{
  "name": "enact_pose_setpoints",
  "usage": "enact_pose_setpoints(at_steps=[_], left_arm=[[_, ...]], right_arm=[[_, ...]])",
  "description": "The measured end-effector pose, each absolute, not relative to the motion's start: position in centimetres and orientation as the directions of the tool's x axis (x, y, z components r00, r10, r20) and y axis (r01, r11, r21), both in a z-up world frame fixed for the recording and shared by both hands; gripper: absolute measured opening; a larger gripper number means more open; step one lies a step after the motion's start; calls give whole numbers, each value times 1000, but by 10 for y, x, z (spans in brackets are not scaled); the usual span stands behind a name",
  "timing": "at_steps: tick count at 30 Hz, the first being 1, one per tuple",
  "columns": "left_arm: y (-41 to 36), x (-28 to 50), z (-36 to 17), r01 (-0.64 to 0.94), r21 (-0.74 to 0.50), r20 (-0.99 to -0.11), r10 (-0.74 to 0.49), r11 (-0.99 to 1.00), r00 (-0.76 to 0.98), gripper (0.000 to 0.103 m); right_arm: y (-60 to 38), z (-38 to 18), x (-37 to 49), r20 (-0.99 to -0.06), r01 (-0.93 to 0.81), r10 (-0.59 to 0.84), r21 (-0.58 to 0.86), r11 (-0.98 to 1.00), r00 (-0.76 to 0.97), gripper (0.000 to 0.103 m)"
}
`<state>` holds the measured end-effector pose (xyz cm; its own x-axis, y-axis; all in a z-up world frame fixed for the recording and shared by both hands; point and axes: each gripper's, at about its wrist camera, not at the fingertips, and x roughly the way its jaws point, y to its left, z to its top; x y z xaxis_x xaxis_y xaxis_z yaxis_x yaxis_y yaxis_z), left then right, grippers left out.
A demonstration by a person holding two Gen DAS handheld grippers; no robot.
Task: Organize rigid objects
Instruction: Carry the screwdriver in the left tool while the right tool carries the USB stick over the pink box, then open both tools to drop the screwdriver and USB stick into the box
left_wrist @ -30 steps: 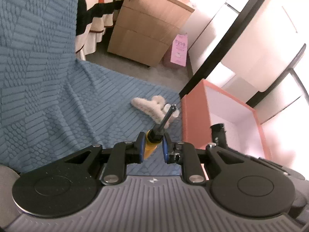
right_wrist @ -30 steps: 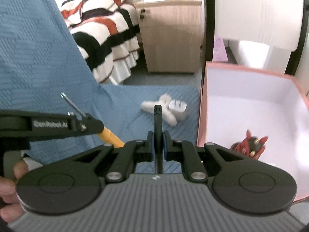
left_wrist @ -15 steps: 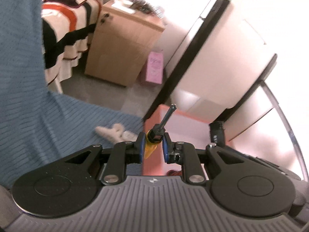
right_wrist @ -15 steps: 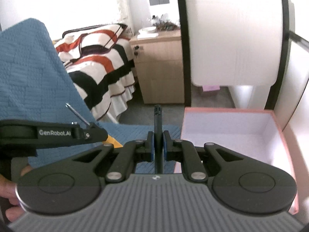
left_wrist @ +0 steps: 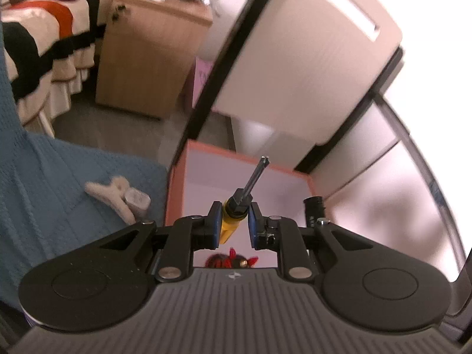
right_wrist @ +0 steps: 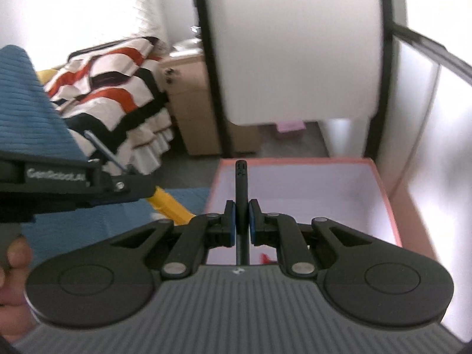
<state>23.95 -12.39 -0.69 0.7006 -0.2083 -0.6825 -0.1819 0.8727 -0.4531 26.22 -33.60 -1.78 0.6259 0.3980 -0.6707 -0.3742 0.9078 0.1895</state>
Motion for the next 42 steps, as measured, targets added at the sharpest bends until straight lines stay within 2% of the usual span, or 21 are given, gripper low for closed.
enact_pose_setpoints(at_steps=[10, 19, 30, 42], left_arm=[[-151, 263, -97, -242, -431, -777, -222, 869, 589, 22], [-164, 270, -134, -271, -417, -815, -225, 868, 533, 22], [-175, 270, -154, -258, -390, -839, -226, 884, 495, 22], [-170, 259, -119, -222, -381, -800, -199, 898, 566, 22]], right_arm=[[-380, -93, 281, -776, -292, 315, 176, 940, 546, 12], [-395, -143, 281, -833, -259, 290, 184, 948, 471, 12], [-411, -173, 283, -858, -224, 298, 220, 949, 418, 14], [-415, -141, 280, -821, -231, 321, 237, 944, 471, 14]])
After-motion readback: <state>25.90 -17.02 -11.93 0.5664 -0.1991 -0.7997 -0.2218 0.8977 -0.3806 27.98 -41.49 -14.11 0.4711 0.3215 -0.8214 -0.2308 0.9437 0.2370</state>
